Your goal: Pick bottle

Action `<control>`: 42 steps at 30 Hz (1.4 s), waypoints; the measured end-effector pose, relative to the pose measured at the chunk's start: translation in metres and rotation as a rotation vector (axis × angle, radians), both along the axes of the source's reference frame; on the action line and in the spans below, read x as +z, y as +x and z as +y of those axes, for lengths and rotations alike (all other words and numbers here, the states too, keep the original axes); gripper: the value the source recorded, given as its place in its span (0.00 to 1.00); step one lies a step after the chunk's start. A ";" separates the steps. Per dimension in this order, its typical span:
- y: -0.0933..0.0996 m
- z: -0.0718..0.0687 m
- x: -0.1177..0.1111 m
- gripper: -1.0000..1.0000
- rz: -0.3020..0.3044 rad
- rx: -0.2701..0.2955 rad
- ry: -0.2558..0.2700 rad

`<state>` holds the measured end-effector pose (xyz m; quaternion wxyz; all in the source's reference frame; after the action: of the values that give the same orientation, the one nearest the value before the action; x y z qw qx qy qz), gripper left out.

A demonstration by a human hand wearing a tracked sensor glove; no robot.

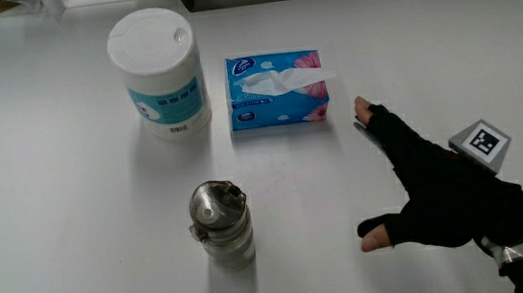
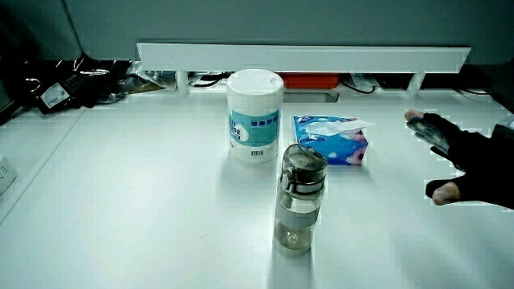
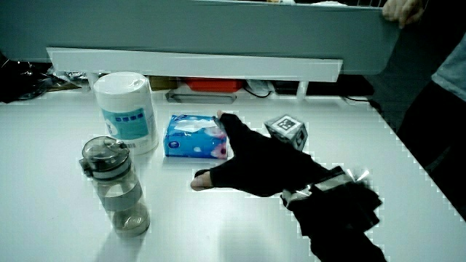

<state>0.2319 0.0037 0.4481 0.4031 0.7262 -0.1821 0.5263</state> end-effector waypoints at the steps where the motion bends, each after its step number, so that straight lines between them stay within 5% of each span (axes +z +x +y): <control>1: -0.003 0.001 0.002 0.50 0.016 -0.003 -0.018; 7: -0.025 0.004 0.012 0.50 0.033 -0.039 -0.083; 12: -0.052 0.011 0.016 0.50 -0.029 -0.056 -0.194; 17: -0.072 0.020 0.038 0.50 -0.067 -0.088 -0.204; 19: -0.080 0.024 0.043 0.50 -0.037 -0.104 -0.224; 25: -0.101 0.031 0.067 0.50 -0.103 -0.124 -0.222; 42: -0.147 0.044 0.102 0.50 -0.183 -0.145 -0.288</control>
<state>0.0853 0.0481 0.5506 0.5214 0.5951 -0.1929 0.5803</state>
